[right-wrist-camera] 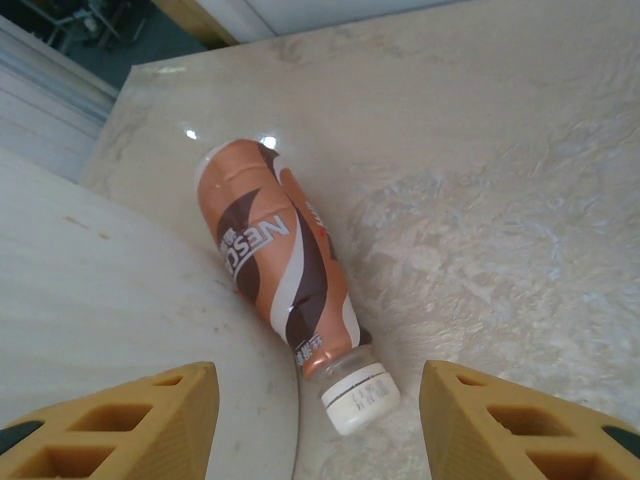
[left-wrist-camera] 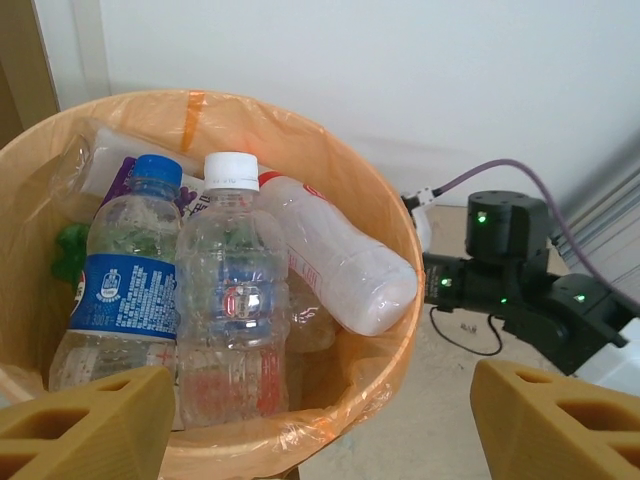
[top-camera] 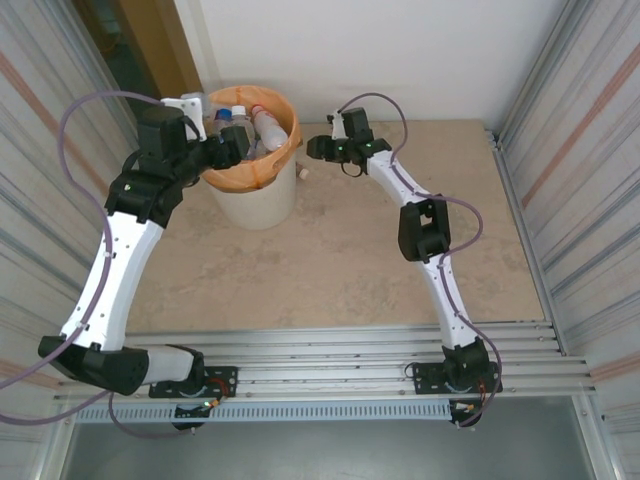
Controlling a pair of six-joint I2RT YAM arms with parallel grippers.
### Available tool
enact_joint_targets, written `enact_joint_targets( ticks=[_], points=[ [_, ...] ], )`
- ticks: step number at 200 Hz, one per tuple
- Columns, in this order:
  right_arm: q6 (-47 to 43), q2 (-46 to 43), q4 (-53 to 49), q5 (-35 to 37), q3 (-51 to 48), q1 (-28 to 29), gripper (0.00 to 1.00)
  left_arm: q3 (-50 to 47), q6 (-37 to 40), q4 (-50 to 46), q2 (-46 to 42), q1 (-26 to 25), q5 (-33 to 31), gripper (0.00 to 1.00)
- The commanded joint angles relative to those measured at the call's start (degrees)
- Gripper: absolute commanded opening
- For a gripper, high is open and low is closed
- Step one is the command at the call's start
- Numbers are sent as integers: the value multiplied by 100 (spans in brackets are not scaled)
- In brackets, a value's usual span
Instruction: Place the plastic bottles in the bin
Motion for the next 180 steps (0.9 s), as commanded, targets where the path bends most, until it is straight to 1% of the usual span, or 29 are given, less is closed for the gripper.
enact_joint_targets(
  ticks=[1, 67, 148, 180],
  points=[
    [383, 357, 51, -311, 299, 40, 55, -196, -169, 365, -237, -34, -49, 79],
    [1046, 883, 459, -718, 596, 62, 55, -511, -307, 569, -422, -34, -27, 80],
    [1618, 1419, 761, -803, 1144, 110, 56, -661, -371, 697, -467, -34, 37, 80],
    [1718, 1523, 737, -850, 1178, 140, 54, -700, -380, 737, -490, -32, 54, 80]
  ],
)
